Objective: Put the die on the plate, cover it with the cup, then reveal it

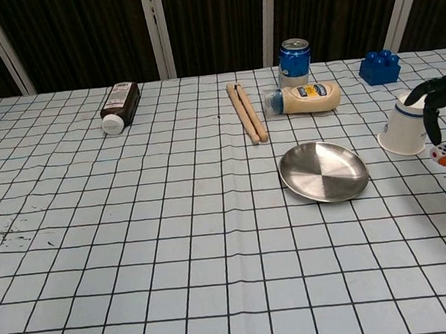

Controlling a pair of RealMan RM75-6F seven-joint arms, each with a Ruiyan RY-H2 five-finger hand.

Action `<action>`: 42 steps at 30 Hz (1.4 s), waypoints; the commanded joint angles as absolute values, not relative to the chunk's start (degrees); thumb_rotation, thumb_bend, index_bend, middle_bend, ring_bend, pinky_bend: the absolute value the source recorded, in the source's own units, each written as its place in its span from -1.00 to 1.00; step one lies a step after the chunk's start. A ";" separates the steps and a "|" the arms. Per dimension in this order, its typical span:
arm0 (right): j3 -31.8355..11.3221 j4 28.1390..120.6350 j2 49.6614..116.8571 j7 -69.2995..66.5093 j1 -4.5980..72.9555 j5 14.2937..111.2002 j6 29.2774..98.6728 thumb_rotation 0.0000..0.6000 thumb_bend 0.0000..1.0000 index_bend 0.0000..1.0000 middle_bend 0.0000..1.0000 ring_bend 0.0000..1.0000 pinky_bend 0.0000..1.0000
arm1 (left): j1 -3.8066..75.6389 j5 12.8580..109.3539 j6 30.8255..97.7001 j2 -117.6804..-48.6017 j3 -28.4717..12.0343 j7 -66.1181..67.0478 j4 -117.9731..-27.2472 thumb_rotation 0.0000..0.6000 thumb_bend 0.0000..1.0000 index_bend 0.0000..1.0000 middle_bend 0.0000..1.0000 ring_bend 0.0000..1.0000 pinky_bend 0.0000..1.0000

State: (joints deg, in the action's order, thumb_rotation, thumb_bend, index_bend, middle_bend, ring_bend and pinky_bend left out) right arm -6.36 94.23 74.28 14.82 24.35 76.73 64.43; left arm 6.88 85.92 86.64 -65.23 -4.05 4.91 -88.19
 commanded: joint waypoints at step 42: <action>-12.68 74.23 92.15 17.80 44.48 62.77 43.84 1.00 -0.30 0.17 -0.63 -0.65 -1.00 | 7.84 84.62 84.28 -65.31 -4.19 4.86 -87.66 1.00 0.41 -0.76 -1.00 -1.00 -1.00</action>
